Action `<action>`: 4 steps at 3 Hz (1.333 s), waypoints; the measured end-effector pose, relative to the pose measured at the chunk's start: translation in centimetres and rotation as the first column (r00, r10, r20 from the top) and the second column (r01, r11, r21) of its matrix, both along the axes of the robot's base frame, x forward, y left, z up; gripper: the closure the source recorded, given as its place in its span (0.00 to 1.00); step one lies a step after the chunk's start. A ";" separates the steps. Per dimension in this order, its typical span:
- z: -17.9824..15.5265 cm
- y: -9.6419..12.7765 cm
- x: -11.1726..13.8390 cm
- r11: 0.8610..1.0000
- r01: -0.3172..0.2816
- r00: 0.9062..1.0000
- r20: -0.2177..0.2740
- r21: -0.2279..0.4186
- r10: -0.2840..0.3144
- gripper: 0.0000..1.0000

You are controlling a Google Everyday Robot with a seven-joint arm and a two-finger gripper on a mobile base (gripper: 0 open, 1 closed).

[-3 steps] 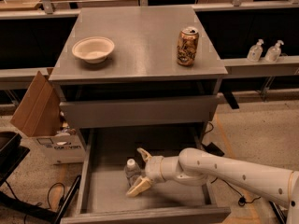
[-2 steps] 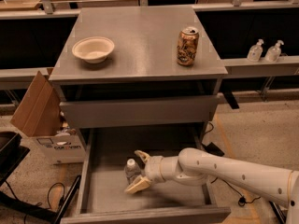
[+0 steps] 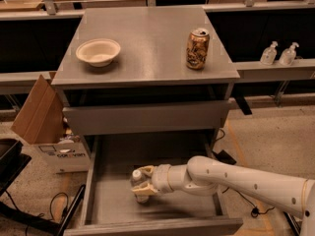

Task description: Pick blue plastic bottle from middle drawer and place on counter

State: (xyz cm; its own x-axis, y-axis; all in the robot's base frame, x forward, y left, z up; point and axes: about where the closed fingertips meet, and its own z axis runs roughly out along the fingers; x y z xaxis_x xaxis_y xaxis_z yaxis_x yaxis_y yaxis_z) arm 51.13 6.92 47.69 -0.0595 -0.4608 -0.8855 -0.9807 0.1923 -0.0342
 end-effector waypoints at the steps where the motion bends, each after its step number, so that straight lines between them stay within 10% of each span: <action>1: 0.0 0.2 -0.1 1.000 -0.003 1.000 -0.001 0.001 0.003 0.85; 3: 1.0 0.7 -0.2 1.000 -0.020 1.000 -0.007 0.022 0.020 1.00; 4: 8.0 1.0 0.1 0.998 -0.041 0.999 -0.027 0.058 0.042 1.00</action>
Offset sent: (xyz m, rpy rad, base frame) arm -0.0006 0.0015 -0.0001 0.0011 0.0008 0.0027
